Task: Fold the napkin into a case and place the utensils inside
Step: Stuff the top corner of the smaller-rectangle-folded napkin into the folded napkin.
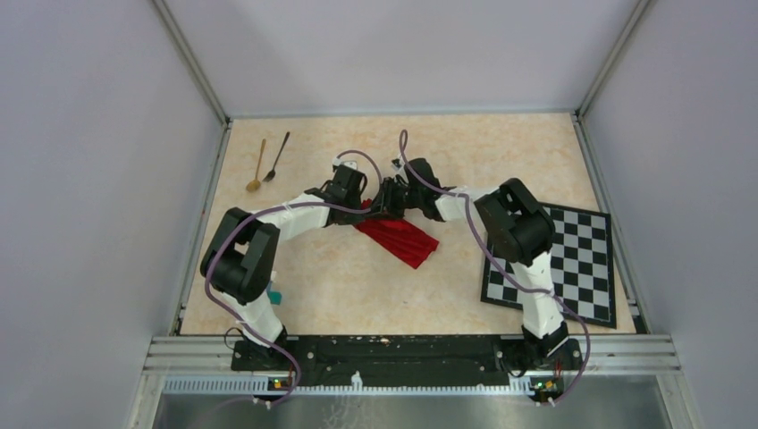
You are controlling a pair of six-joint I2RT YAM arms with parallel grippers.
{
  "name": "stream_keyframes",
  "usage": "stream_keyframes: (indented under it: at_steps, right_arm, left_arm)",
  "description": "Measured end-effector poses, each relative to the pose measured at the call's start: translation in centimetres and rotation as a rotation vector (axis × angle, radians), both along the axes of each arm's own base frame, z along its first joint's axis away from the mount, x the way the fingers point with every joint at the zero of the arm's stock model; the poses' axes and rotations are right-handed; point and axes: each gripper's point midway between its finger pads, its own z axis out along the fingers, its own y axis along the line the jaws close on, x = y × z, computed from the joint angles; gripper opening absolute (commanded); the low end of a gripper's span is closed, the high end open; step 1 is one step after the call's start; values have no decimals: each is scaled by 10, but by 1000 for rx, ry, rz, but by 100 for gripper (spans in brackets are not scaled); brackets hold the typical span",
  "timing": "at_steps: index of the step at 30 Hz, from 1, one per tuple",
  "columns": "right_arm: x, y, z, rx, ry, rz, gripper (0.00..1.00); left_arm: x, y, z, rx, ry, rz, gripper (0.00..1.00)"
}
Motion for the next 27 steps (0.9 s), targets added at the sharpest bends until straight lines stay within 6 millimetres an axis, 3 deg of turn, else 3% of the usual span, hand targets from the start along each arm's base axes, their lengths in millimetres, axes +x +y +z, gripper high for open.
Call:
stream_keyframes:
  at_steps: [4,10,14,22,27]
  right_arm:
    - [-8,-2,10,13,-41,44,23]
    - [-13,1,14,48,-45,71,3]
    - [-13,9,18,90,-49,82,0]
    - [-14,28,-18,82,33,68,0]
    - [-7,38,-19,62,28,36,0]
  left_arm:
    - [-2,1,-3,-5,10,-1,0]
    - [-2,1,-2,-10,6,-4,0]
    - [-2,-1,0,-20,3,-9,0]
    - [-4,6,-2,-7,17,-2,0]
    - [0,14,-1,11,9,23,0]
